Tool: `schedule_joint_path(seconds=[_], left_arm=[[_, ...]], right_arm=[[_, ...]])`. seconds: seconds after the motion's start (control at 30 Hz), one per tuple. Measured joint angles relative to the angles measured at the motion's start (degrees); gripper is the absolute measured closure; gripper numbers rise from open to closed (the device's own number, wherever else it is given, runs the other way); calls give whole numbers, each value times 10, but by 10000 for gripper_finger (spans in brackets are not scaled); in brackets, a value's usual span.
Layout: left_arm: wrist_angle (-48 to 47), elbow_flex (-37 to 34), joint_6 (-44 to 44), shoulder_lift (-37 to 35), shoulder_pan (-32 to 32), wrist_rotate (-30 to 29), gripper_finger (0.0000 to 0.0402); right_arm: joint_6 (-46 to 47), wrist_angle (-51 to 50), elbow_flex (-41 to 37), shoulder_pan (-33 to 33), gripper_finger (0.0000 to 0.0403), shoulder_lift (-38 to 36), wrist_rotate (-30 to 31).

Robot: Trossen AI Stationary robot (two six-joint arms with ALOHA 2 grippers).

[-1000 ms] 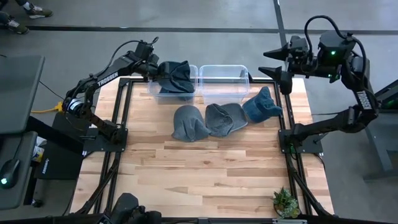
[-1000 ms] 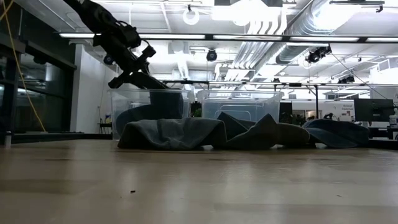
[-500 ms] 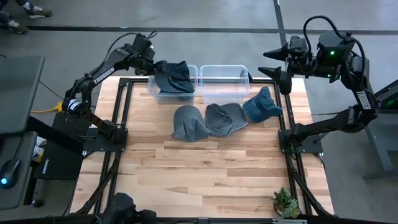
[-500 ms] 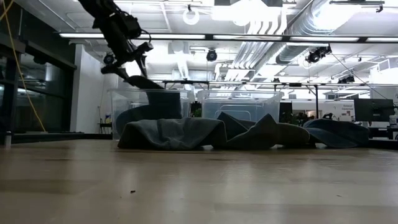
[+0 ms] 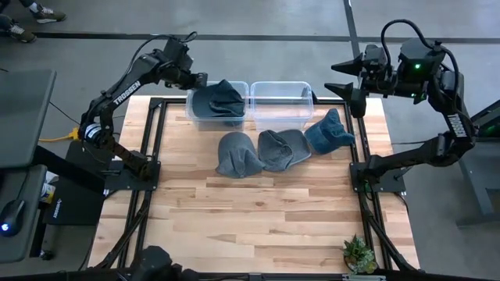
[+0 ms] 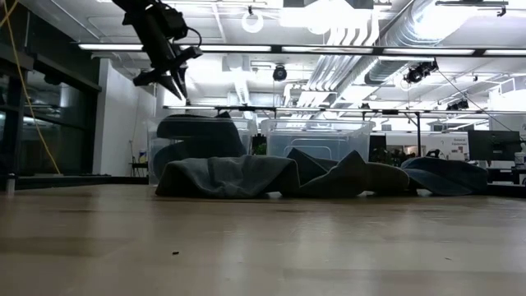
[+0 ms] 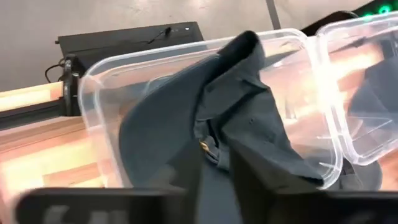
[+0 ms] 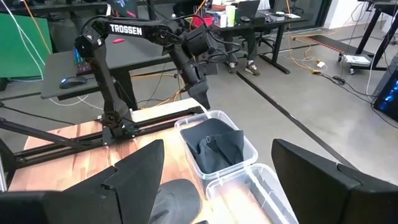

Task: Pick and place caps into container
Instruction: Put the left gray cap into the right transparent container

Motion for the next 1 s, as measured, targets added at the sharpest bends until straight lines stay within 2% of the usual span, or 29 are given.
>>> schedule_joint_path(seconds=[0.03, 0.1, 0.37, 0.53, 1.0], left_arm=[[0, 0, 3, 0, -6, -1, 369], [0, 0, 9, 0, -17, -1, 389], [-13, 0, 24, 0, -65, -18, 398], [2, 0, 23, 0, -118, -19, 400], [46, 0, -5, 0, -250, -39, 401]], right_arm=[[1, 0, 0, 0, 110, 0, 0], [1, -1, 0, 0, 110, 0, 0], [1, -27, 0, 0, 110, 0, 22], [2, -78, 0, 0, 110, -1, 60], [43, -227, 0, 0, 110, -1, 96]])
